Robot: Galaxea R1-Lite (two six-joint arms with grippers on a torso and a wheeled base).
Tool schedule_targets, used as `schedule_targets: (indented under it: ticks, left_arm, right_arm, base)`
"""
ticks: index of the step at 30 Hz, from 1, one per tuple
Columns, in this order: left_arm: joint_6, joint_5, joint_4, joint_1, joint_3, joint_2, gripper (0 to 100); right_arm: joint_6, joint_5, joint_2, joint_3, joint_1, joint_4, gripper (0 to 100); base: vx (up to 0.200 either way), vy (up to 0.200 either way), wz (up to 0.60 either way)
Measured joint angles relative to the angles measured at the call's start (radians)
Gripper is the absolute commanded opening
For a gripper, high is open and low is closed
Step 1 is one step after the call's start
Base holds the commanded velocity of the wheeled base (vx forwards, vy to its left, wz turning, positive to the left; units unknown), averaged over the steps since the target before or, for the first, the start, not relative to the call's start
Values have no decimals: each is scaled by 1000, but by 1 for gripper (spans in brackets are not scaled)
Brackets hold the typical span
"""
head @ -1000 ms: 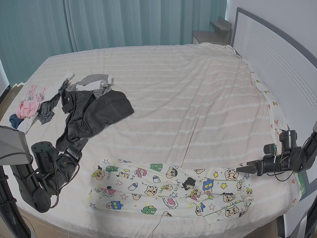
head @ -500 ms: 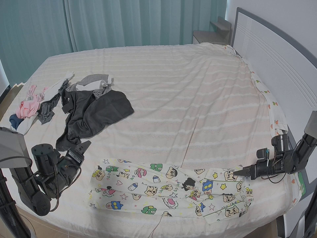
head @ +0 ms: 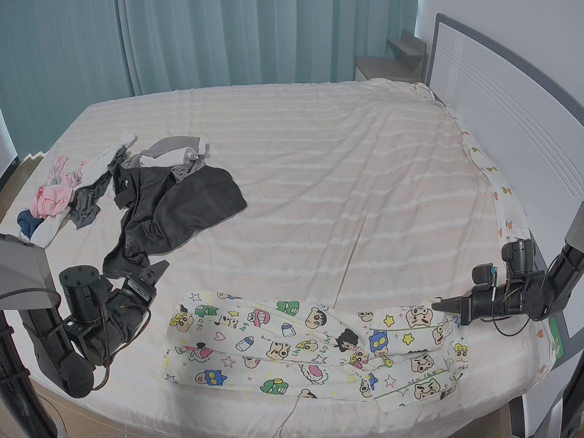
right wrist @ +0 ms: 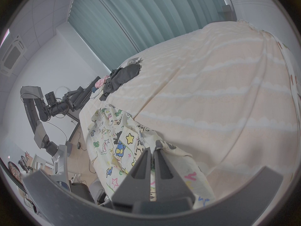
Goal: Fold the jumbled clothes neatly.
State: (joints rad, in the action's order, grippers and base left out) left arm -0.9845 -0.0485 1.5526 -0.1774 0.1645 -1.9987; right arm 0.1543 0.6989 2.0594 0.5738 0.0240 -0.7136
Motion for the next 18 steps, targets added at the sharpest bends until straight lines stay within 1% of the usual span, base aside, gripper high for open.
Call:
schedule_targets:
  ticks: [5,11,12,18]
  left_arm:
    - [0,0,0,-2,-1,0,100]
    - [0,0,0,-3,-6,-1,100]
    - [0,0,0,-3,-6,-1,100]
    - [0,0,0,-3,-6,-4,100]
  right_arm:
    - [-1,-31,6,8,-4,-3,0]
    - [-1,-49,36,23,3,-7,0]
    - [0,-50,40,23,5,-7,100]
    - [3,-54,45,11,5,-8,100]
  base:
    - [0,0,0]
    - [0,0,0]
    - [0,0,0]
    - [0,0,0]
